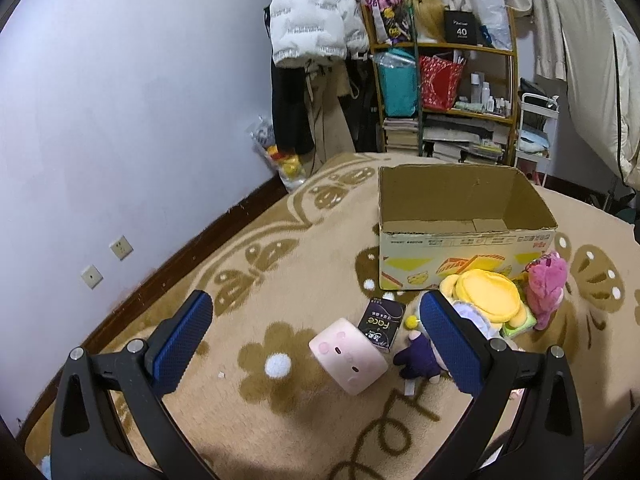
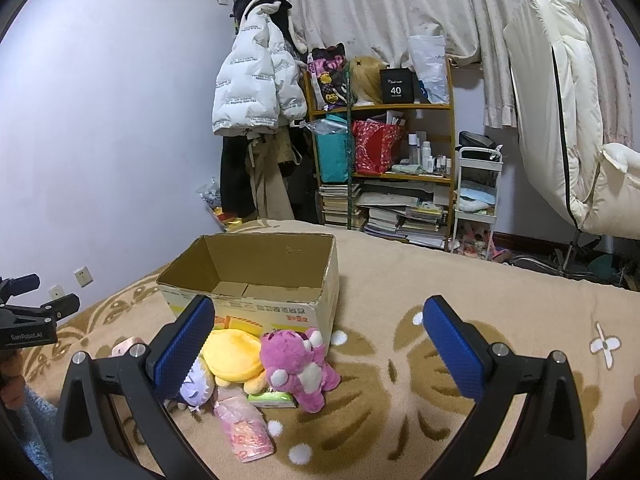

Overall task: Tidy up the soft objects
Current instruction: 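Grasp the pink marshmallow plush with the left tool while the right tool grasps the pink bear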

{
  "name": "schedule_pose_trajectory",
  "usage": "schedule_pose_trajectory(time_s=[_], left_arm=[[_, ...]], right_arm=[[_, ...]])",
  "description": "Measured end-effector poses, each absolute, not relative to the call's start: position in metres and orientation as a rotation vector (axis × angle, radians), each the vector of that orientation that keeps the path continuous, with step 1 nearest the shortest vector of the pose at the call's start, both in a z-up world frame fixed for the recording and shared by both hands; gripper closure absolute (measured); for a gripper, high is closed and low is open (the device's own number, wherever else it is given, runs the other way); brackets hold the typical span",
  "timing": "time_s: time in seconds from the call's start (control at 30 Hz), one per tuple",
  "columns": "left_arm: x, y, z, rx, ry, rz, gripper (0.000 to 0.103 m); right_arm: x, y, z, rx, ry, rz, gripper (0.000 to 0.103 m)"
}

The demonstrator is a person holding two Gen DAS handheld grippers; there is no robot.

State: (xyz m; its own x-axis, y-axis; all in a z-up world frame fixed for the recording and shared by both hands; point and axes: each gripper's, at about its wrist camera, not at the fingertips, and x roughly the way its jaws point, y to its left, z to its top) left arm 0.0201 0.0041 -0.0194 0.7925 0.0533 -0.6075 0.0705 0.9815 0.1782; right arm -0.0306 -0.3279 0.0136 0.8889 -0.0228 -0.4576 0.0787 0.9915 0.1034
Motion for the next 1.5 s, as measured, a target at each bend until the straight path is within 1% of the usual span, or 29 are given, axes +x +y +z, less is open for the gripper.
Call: schedule_pose_trajectory(time_s=[0.17, 0.5, 0.9, 1.23, 1.5], left_arm=[[0.035, 0.003, -0.022, 0.188, 0.705, -0.003, 0.001], [0.065, -0.004, -0.033, 0.166, 0.8, -0.015, 0.001], [0.113, -0.021, -0.078, 0.205, 0.948, -0.013, 0.001], [0.137, -0.01, -0.116, 0.128, 1.122, 0.007, 0.001], [0.143, 0.005, -0.139, 0.064, 1.214, 0.035, 0.001]], right_arm=[[-0.017, -0.322, 0.01, 0.102, 0.512, -0.065, 0.0], [0.014, -0.306, -0.015, 0.069, 0.6, -0.004, 0.0], [0.036, -0.302, -0.042, 0.053, 0.665, 0.005, 0.0], [0.066, -0.305, -0.075, 0.075, 0.739, 0.03, 0.0], [0.079, -0.303, -0.098, 0.084, 0.8, 0.053, 0.0]])
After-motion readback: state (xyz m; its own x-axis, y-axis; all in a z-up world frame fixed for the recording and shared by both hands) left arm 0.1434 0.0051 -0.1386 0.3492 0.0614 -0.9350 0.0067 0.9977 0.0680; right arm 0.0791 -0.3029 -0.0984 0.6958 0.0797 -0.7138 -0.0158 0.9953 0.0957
